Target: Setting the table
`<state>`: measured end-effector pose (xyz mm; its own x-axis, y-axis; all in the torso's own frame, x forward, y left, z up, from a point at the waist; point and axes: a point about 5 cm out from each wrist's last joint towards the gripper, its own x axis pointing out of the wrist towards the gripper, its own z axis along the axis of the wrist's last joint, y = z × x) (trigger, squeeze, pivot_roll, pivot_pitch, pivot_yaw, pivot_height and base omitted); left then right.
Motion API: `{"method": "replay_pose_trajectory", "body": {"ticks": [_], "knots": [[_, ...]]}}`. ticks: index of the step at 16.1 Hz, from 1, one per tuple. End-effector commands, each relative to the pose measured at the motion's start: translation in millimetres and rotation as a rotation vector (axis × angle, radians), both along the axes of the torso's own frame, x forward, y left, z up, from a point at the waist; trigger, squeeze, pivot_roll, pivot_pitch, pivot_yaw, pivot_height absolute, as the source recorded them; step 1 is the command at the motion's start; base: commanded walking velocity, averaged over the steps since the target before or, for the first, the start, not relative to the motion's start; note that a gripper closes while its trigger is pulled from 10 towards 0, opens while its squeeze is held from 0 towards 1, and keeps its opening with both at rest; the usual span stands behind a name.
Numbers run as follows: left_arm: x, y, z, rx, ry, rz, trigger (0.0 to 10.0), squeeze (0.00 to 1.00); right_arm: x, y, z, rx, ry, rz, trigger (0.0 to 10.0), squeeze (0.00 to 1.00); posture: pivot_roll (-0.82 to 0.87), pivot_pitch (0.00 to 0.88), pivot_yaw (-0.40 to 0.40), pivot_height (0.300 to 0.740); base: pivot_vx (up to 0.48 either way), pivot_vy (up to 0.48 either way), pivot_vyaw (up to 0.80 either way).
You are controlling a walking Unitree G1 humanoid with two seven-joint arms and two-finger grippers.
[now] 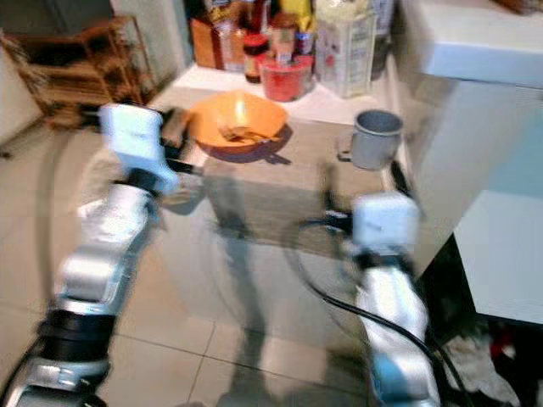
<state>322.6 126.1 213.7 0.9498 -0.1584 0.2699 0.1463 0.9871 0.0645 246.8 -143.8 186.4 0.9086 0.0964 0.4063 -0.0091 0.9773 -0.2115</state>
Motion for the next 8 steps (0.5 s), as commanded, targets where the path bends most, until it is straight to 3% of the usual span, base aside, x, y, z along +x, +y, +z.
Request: {"method": "replay_pose_trajectory", "body": {"ticks": [1, 4, 8], "knots": [[-1.1, -12.9, 7.2, -0.002, -0.028, -0.040, 10.0, 0.00, -2.4, -6.3, 8.8, -0.017, -0.042, -0.026, 10.0, 0.00, -0.03, 0.000, 0.032, 0.718, 0.416, 0.000, 0.00], [-0.3, -19.3, 13.2, 0.038, -0.062, -0.065, 10.0, 0.00, -1.0, -4.5, 16.6, -0.014, -0.071, -0.019, 10.0, 0.00, -0.03, 0.000, 0.027, 0.718, 0.440, 0.000, 0.00], [1.4, -20.2, 20.8, -0.001, -0.082, -0.065, 10.0, 0.00, -1.2, -5.9, 21.3, 0.011, -0.075, -0.026, 10.0, 0.00, -0.03, 0.000, 0.027, 0.718, 0.000, 0.000, 0.00]]}}
